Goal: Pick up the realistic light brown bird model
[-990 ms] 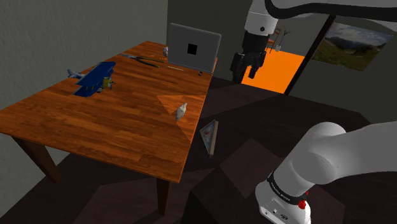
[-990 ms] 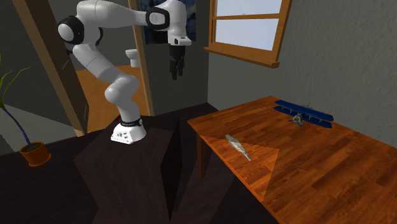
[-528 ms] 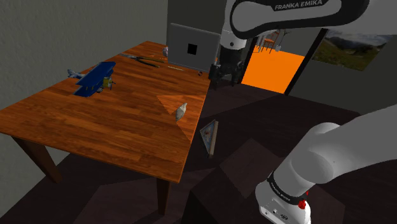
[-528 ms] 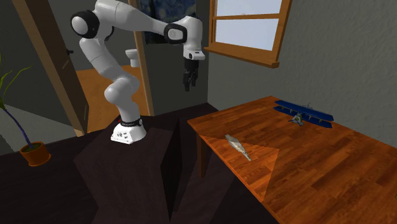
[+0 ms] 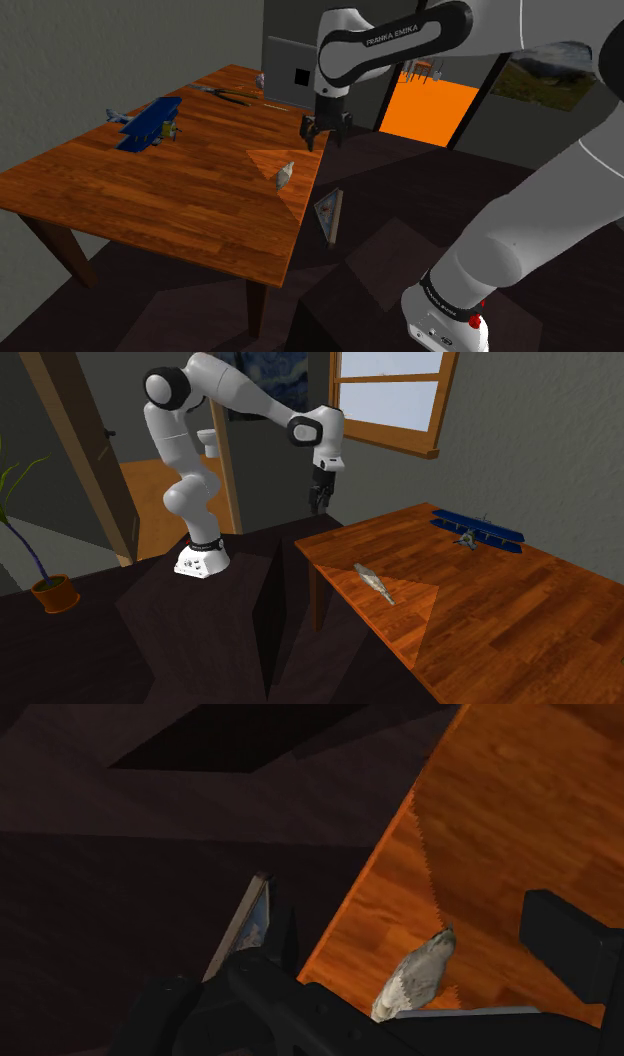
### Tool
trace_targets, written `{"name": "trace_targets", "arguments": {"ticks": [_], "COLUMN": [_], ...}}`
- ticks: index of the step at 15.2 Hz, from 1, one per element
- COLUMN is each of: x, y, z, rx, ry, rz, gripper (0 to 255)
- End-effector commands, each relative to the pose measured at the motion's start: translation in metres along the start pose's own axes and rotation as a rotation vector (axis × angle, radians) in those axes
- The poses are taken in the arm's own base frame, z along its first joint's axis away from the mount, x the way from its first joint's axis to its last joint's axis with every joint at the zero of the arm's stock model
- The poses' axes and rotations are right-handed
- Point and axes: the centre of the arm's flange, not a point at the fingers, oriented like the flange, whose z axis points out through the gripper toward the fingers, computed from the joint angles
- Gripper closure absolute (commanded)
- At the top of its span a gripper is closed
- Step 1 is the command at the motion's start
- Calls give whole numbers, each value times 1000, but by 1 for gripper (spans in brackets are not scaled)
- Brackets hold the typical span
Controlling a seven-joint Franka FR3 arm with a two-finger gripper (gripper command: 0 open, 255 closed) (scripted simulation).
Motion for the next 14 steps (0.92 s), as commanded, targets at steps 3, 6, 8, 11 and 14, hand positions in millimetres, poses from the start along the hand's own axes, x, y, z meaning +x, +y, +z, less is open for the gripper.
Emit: {"name": "trace_targets", "arguments": {"ticks": [3,6,8,11,14], "x": [42,73,93,124,156], "y": [-16,-26,-31,-38,-43], "z": [32,57,74,100,126], "rx": [-5,-10,-12,-17,-21], "ry": [-13,-23,-29,-39,-49], "rz": [75,130,167,222,277], "gripper": [0,0,0,0,0]}}
